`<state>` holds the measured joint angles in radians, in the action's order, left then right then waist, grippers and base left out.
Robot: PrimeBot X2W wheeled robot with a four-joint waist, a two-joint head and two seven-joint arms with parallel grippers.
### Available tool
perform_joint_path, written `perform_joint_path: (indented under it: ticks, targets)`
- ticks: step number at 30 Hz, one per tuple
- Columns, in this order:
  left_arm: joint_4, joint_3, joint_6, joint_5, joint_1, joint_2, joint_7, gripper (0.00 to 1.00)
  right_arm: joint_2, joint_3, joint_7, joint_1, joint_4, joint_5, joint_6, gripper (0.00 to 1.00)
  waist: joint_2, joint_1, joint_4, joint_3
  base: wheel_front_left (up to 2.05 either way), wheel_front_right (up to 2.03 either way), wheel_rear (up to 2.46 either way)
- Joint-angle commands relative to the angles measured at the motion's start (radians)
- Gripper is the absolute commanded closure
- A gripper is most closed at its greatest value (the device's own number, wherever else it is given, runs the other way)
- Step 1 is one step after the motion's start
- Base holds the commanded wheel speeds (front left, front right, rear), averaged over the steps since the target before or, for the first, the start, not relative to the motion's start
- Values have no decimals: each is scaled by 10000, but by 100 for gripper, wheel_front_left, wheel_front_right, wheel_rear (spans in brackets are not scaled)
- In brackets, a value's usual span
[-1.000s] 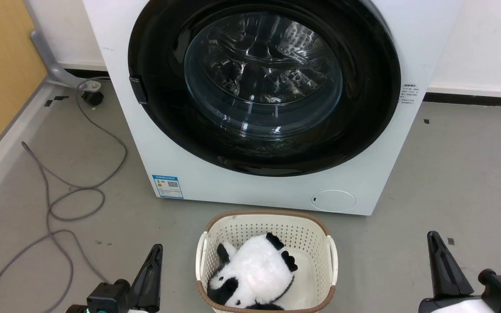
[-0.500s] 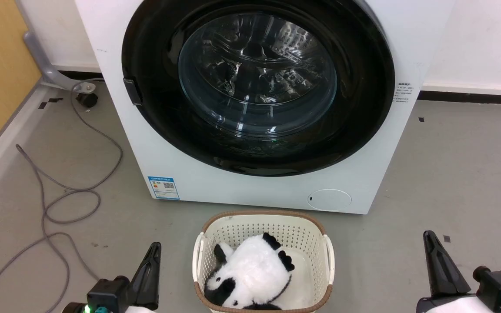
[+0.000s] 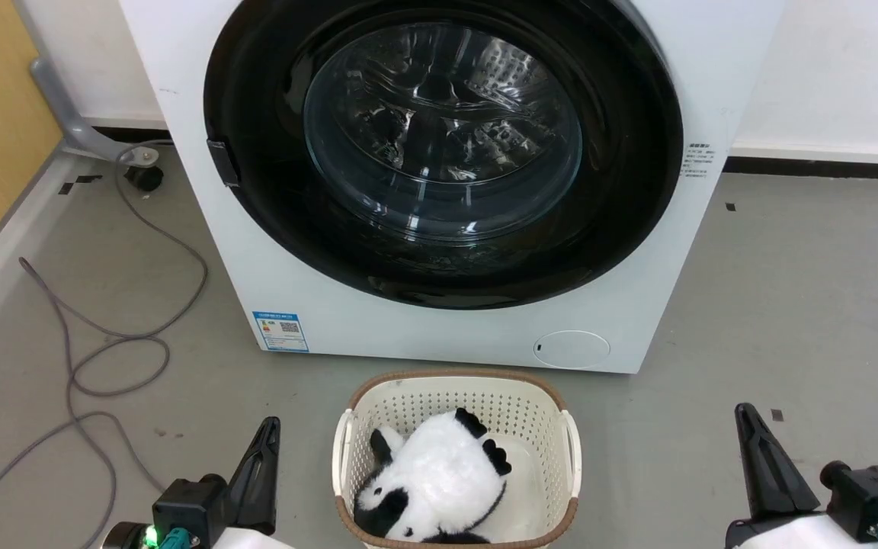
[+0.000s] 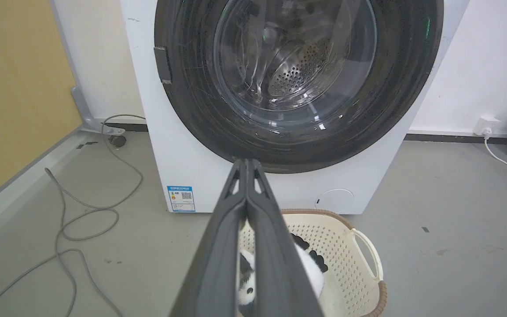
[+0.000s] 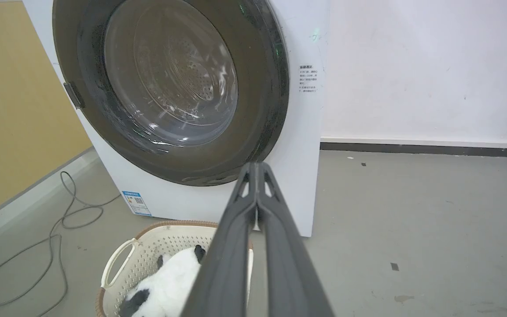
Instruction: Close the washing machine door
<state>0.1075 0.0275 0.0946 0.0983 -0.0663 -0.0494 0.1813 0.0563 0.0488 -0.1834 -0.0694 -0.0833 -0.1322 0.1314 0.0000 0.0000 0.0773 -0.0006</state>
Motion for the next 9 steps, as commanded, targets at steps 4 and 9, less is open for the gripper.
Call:
perform_joint_path:
  ticks: [4, 9]
  targets:
    - [-99, -30, -107, -126, 136, -3, -111, 100, -20, -51, 125, 203, 119, 146, -2, 100, 0, 0, -37, 0, 0, 0, 0]
    - [-157, -44, -157, -177, 168, -3, -213, 100, -23, -77, 227, 233, 162, 216, -3, 100, 0, 0, -81, 1, 0, 0, 0]
